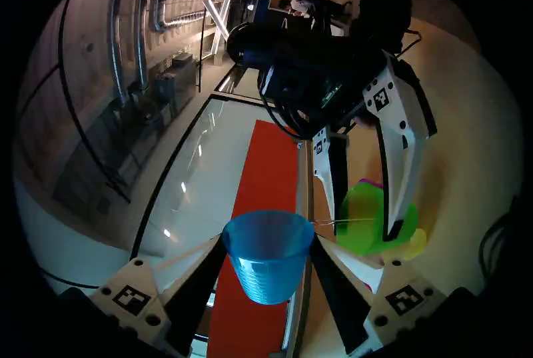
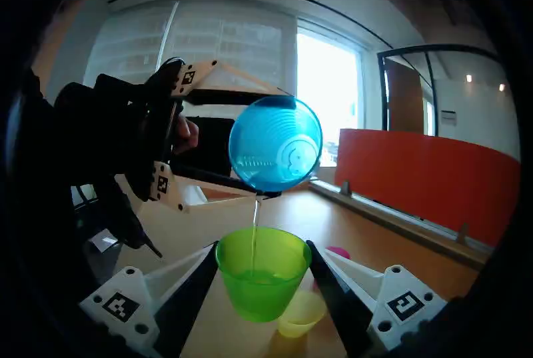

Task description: Pour water

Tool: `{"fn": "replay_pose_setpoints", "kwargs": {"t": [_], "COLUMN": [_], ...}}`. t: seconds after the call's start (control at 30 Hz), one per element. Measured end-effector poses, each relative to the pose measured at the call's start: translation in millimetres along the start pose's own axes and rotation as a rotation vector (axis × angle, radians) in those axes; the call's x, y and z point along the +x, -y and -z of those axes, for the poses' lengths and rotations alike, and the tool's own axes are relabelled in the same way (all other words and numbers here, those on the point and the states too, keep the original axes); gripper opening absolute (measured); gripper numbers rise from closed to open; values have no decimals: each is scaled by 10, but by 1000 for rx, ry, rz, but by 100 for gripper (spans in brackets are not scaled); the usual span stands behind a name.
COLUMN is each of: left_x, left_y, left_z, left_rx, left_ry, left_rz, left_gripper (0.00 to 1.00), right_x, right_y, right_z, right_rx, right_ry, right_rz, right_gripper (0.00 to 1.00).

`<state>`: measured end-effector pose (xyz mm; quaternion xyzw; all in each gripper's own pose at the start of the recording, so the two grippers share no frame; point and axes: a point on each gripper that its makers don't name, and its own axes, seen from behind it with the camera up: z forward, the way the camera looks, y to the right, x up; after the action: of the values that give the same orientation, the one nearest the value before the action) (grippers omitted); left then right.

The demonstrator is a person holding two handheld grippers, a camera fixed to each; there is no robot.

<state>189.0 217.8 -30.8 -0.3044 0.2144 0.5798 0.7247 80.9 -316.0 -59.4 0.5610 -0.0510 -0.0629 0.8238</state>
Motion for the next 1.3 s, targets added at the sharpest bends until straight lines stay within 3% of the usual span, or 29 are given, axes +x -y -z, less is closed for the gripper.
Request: {"fn": "replay_pose_setpoints", "kwargs": {"t": [1.3], "left_x": [64], "left_y": [62], "left_z": [6], "left_rx": [1], "left_ry": [-5], "left_rz": [-29], "left_gripper": [86], "right_x": [10], "right_y": [2], "right_z": [33], "right_rx": [-9], "right_ry": [-21], "right_rz": [-12], "right_gripper": [95]}}
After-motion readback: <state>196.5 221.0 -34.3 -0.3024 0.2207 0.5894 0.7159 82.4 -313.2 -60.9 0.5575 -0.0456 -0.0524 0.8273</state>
